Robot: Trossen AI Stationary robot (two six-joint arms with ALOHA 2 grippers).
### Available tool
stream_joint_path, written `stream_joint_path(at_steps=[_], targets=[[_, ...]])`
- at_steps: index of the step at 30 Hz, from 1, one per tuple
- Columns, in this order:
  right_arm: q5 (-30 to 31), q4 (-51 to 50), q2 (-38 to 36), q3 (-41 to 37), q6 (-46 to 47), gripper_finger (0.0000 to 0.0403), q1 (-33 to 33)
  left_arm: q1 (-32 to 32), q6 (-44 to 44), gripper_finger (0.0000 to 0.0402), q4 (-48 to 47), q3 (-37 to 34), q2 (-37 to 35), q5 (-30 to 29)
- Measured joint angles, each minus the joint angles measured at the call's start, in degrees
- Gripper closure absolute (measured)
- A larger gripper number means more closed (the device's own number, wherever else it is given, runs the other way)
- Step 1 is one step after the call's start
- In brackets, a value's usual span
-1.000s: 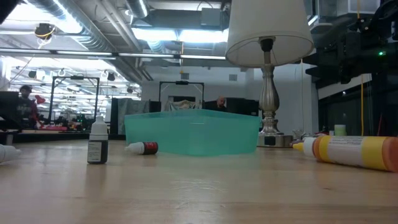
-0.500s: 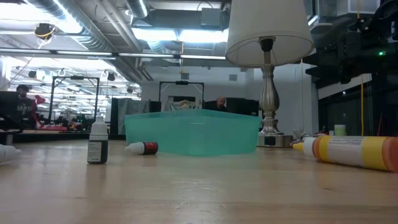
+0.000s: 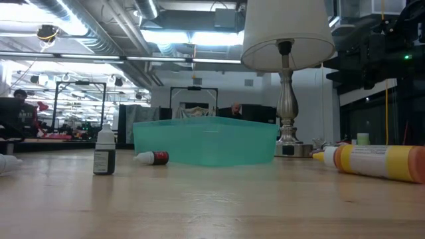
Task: Pick & Place food coloring
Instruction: Put the small pink food coloring bottle into the green bin
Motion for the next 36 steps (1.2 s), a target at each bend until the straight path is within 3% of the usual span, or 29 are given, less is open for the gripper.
stream_joint_path(at_steps=[11, 20, 26, 36], targets=[[0.0, 0.0, 0.0, 0.0, 0.0, 0.0006, 0.0, 0.0, 0.0, 0.0271, 0.1, 0.0, 0.0, 0.7], [0.0, 0.0, 0.0, 0.0, 0.0, 0.0006, 0.0, 0.9, 2.7, 0.033, 0.1, 0.0, 0.0, 0.7], [0.0, 0.0, 0.0, 0.0, 0.0, 0.0006, 0.0, 2.9, 5.8, 0.0337, -2.7, 1.6, 0.0, -0.2], [0.0, 0.0, 0.0, 0.0, 0.0, 0.0006, 0.0, 11.4, 16.2, 0.0337, -19.7, 10.6, -5.4, -7.7]])
